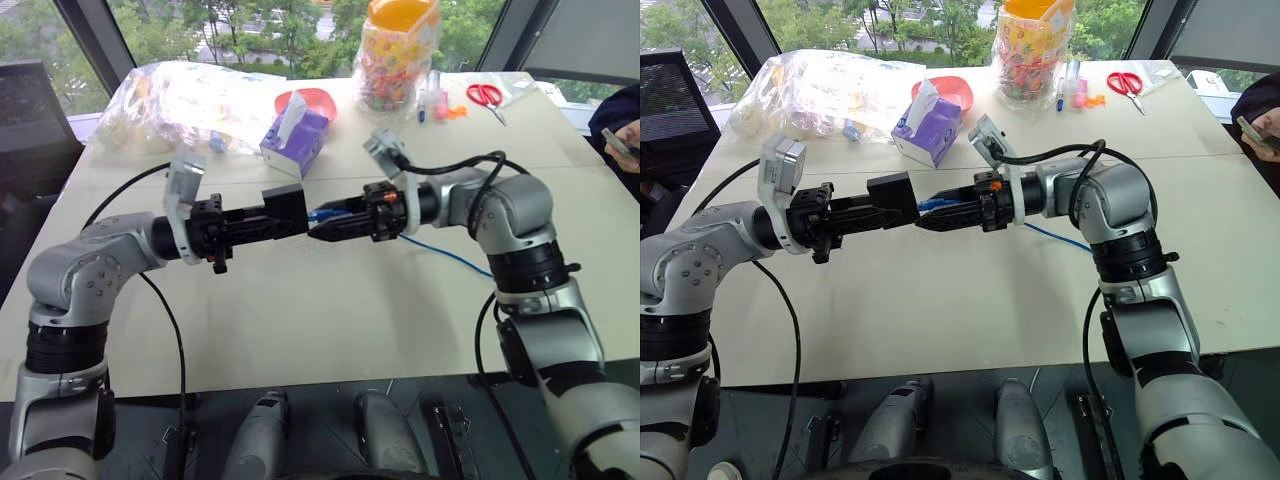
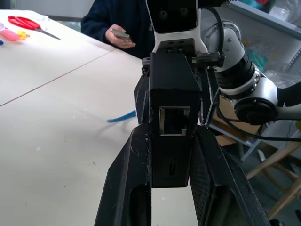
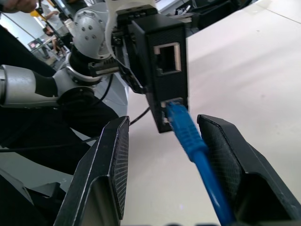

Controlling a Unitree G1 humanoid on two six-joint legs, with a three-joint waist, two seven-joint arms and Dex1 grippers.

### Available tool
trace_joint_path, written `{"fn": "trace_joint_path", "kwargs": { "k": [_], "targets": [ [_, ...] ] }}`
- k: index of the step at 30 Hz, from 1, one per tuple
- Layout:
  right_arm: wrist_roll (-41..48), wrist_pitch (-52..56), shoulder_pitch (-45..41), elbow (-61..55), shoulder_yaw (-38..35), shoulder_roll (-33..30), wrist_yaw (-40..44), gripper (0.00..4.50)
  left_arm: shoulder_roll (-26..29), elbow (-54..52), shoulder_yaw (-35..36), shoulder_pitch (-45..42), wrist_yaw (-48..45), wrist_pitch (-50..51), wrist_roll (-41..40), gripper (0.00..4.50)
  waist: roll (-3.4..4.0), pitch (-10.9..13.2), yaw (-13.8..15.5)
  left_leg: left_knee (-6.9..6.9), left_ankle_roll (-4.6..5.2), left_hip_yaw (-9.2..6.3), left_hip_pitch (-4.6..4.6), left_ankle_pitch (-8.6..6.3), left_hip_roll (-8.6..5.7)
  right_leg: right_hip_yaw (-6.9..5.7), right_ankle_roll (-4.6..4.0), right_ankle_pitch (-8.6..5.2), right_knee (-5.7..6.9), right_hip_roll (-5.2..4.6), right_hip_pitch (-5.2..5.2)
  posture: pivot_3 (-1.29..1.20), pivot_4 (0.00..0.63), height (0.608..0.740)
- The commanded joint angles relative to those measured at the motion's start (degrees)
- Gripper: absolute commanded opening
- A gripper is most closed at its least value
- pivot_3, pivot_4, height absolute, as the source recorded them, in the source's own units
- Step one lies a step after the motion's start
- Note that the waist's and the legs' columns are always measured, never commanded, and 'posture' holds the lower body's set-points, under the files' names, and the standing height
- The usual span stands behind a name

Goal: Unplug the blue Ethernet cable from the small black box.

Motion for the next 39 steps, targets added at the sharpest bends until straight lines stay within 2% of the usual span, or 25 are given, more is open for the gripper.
{"fn": "trace_joint_path", "kwargs": {
  "k": [1, 13, 14, 16, 18, 30, 39],
  "targets": [
    [1.3, -0.1, -2.1, -1.9, -0.8, -0.1, 0.3, 2.38, 0.7, -2.0, 0.9, -0.1, -0.4, -1.3, 0.1, 0.49, 0.00, 0.0, 0.0, 0.00, 0.00, 0.00, 0.00, 0.00, 0.00, 0.00, 0.00, 0.00, 0.00, 0.00, 0.00, 0.00, 0.150, 0.728],
    [0.8, -0.5, -2.2, -1.9, -0.2, -0.9, 0.9, 2.38, 2.0, -2.0, 0.7, 0.9, -1.8, -2.0, 0.7, 0.49, 0.00, 0.0, 0.0, 0.00, 0.00, 0.00, 0.00, 0.00, 0.00, 0.00, 0.00, 0.00, 0.00, 0.00, 0.00, 0.00, 0.150, 0.728],
    [0.9, -0.5, -2.1, -2.0, -0.2, -1.0, 0.9, 1.84, 2.0, -2.0, 0.7, 0.8, -1.8, -2.0, 0.8, 0.49, 0.00, 0.0, 0.0, 0.00, 0.00, 0.00, 0.00, 0.00, 0.00, 0.00, 0.00, 0.00, 0.00, 0.00, 0.00, 0.00, 0.150, 0.728],
    [0.9, -0.4, -2.1, -2.2, -0.1, -1.0, 0.9, 1.13, 1.9, -1.9, 0.8, 0.6, -1.8, -1.9, 0.8, 0.49, 0.00, 0.0, 0.0, 0.00, 0.00, 0.00, 0.00, 0.00, 0.00, 0.00, 0.00, 0.00, 0.00, 0.00, 0.00, 0.00, 0.150, 0.728],
    [0.9, -0.4, -2.0, -2.4, 0.0, -1.0, 0.9, 0.07, 1.8, -1.9, 0.8, 0.5, -1.8, -1.9, 0.9, 0.49, 0.00, 0.0, 0.0, 0.00, 0.00, 0.00, 0.00, 0.00, 0.00, 0.00, 0.00, 0.00, 0.00, 0.00, 0.00, 0.00, 0.150, 0.728],
    [0.1, -1.6, -0.8, -3.2, 1.3, -1.6, 0.9, 0.03, 1.2, -1.8, 1.4, -0.2, -1.1, -1.5, 0.2, 0.49, 0.00, 0.0, 0.0, 0.00, 0.00, 0.00, 0.00, 0.00, 0.00, 0.00, 0.00, 0.00, 0.01, 0.00, 0.00, 0.00, 0.150, 0.728],
    [-7.8, -13.9, 0.8, 5.1, 1.9, -5.4, 1.2, 0.03, 2.9, -2.2, 4.8, 1.1, -0.7, 1.0, -2.8, 0.49, 0.00, 0.0, 0.0, 0.00, 0.00, 0.01, 0.00, 0.00, 0.00, 0.00, 0.01, 0.00, 0.01, 0.00, 0.00, 0.00, 0.150, 0.728]
  ]
}}
